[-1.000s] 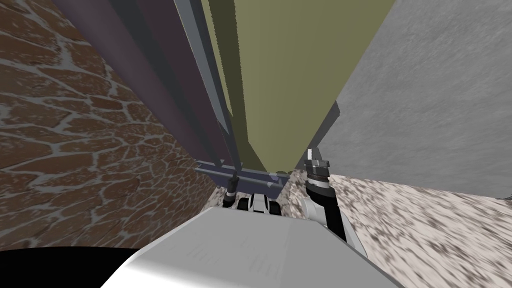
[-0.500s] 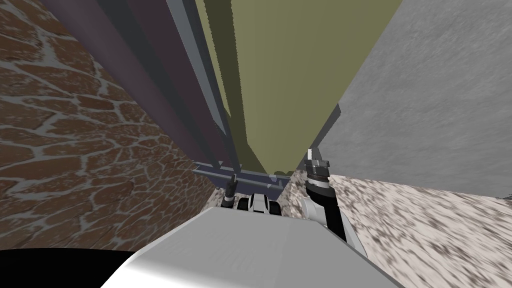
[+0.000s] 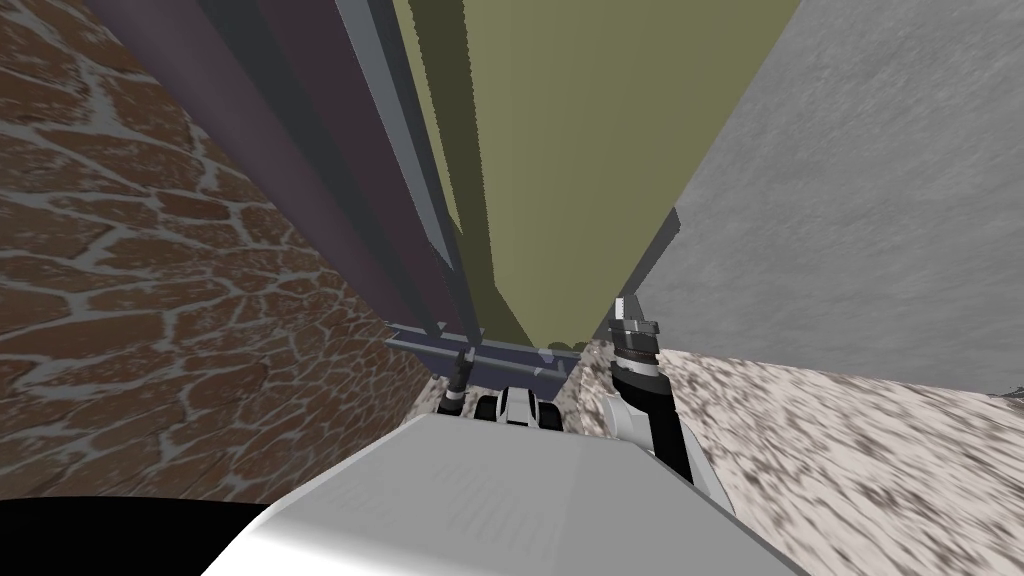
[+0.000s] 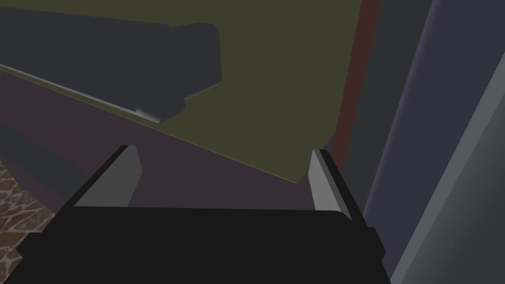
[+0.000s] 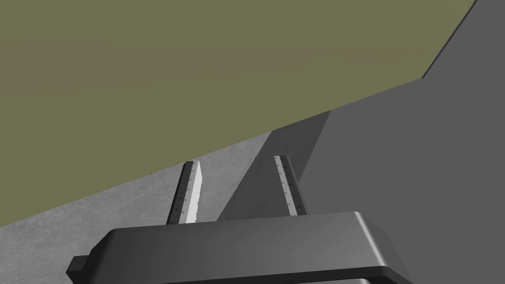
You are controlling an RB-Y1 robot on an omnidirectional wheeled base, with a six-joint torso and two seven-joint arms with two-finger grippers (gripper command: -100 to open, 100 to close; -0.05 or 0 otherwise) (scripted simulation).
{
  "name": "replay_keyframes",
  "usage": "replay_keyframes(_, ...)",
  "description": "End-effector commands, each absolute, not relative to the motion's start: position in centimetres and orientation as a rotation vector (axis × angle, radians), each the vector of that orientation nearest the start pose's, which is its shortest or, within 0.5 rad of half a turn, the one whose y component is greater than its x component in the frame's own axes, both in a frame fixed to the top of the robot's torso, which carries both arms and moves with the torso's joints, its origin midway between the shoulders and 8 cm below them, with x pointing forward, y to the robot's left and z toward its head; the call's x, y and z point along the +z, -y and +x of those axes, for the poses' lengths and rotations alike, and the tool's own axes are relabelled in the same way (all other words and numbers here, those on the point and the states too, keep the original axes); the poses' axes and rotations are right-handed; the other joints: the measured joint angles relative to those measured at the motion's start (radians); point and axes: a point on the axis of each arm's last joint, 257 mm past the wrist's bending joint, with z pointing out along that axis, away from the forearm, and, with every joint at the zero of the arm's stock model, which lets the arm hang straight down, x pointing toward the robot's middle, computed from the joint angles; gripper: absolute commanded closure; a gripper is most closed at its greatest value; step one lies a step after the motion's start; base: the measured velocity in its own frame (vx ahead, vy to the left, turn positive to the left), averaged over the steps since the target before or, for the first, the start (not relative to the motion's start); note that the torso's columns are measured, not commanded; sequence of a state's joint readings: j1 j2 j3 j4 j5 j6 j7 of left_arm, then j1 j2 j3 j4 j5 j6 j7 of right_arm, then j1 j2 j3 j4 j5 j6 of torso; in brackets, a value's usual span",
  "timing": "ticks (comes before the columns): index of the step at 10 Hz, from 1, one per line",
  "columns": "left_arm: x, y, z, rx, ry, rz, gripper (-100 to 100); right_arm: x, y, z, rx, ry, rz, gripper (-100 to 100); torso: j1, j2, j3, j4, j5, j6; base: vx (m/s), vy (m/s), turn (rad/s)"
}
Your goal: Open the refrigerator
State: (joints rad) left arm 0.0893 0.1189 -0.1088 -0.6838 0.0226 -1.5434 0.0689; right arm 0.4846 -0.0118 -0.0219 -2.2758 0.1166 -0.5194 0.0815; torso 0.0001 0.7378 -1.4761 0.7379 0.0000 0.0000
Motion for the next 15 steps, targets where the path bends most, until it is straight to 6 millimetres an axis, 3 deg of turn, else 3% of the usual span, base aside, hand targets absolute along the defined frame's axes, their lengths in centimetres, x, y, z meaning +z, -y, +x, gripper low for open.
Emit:
replay_keyframes(1,-29.5,-23.8,34.3,-1.517,-0.868,-0.759,-100,3.0,26.9,34.4,1.143,-0.686,0.518,0,0.0,0.0,0.0,0.0,0.0,0.0,-0.004,0.012,-0.05)
replay_keyframes(4,-28.9,-24.7,34.7,-1.543,-0.872,-0.752,-100,3.0,26.9,34.4,1.143,-0.686,0.518,0,0.001,0.0,0.0,0.0,0.0,0.0,-0.005,0.023,-0.029)
replay_keyframes(10,-24.5,-19.4,33.1,-1.706,-0.596,-0.742,-100,3.0,26.9,34.4,1.143,-0.686,0.518,0,0.0,0.0,0.0,0.0,0.0,0.0,-0.001,0.004,-0.007)
replay_keyframes(13,-23.5,-18.1,32.5,-1.734,-0.522,-0.74,-100,3.0,26.9,34.4,1.143,-0.686,0.518,0,0.0,0.0,0.0,0.0,0.0,0.0,0.0,0.0,0.0)
replay_keyframes(15,-23.2,-18.1,33.7,-1.731,-0.54,-0.74,-100,3.0,26.9,34.4,1.143,-0.686,0.518,0,0.0,0.0,0.0,0.0,0.0,0.0,-0.012,0.003,0.011)
